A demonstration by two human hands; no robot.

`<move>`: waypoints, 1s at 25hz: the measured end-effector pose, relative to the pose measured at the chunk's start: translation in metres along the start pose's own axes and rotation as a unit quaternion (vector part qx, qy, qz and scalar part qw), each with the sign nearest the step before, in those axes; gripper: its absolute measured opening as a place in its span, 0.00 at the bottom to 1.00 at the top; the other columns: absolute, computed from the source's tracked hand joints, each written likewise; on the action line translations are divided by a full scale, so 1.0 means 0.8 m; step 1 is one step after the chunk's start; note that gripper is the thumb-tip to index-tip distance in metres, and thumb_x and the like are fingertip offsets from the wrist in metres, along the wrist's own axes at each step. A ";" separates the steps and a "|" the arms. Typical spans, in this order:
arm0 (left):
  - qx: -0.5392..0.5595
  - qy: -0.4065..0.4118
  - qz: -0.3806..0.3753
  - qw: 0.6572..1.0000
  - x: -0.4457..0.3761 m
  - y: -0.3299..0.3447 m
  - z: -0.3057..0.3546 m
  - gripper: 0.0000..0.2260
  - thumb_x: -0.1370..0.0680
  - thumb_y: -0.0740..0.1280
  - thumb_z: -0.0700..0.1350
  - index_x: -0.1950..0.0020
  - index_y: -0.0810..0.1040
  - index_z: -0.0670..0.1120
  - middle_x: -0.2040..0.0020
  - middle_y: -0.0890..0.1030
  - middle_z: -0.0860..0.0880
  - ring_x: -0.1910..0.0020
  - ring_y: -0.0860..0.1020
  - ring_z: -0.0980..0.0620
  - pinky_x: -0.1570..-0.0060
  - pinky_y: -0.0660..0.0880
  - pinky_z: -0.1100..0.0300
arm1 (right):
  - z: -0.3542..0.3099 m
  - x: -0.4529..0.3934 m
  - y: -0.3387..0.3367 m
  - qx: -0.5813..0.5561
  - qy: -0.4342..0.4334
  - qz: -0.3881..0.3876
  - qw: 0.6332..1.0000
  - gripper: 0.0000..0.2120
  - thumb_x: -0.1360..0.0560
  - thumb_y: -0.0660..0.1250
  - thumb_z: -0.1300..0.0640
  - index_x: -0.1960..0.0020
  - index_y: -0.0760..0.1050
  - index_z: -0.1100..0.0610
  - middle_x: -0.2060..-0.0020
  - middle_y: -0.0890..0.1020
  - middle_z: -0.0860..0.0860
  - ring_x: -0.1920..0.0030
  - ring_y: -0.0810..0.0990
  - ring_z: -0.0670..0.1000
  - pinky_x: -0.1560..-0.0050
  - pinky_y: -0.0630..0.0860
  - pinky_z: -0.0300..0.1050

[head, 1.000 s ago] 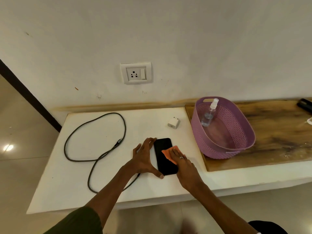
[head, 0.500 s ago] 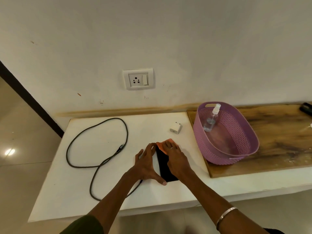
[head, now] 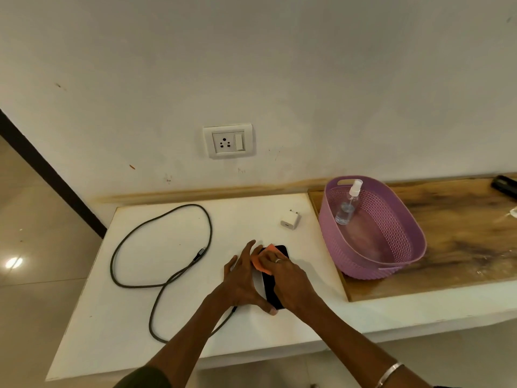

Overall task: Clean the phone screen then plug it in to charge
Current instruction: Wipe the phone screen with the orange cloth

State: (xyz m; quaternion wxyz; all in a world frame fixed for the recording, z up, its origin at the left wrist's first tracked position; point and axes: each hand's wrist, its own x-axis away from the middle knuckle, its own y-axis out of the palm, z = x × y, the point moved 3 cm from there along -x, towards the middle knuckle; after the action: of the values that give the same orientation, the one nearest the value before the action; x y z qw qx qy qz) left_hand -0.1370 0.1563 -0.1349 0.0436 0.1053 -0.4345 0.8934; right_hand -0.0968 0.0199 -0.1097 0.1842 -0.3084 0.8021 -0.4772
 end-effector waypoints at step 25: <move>-0.002 -0.007 -0.010 1.000 0.005 -0.004 0.004 0.64 0.47 0.80 0.65 0.22 0.43 0.55 0.22 0.49 0.57 0.22 0.48 0.56 0.25 0.40 0.56 | 0.015 0.103 0.041 0.005 0.021 -0.189 0.982 0.49 0.24 0.67 0.58 0.33 0.28 0.33 0.23 0.54 0.55 0.24 0.58 0.55 0.26 0.57 0.51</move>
State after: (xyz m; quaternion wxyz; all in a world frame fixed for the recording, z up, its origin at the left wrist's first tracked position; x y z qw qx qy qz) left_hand -0.1395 0.1556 -0.1292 0.0497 0.1155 -0.4353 0.8914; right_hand -0.1613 -0.0312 -0.1444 0.0753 -0.4435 0.7307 -0.5134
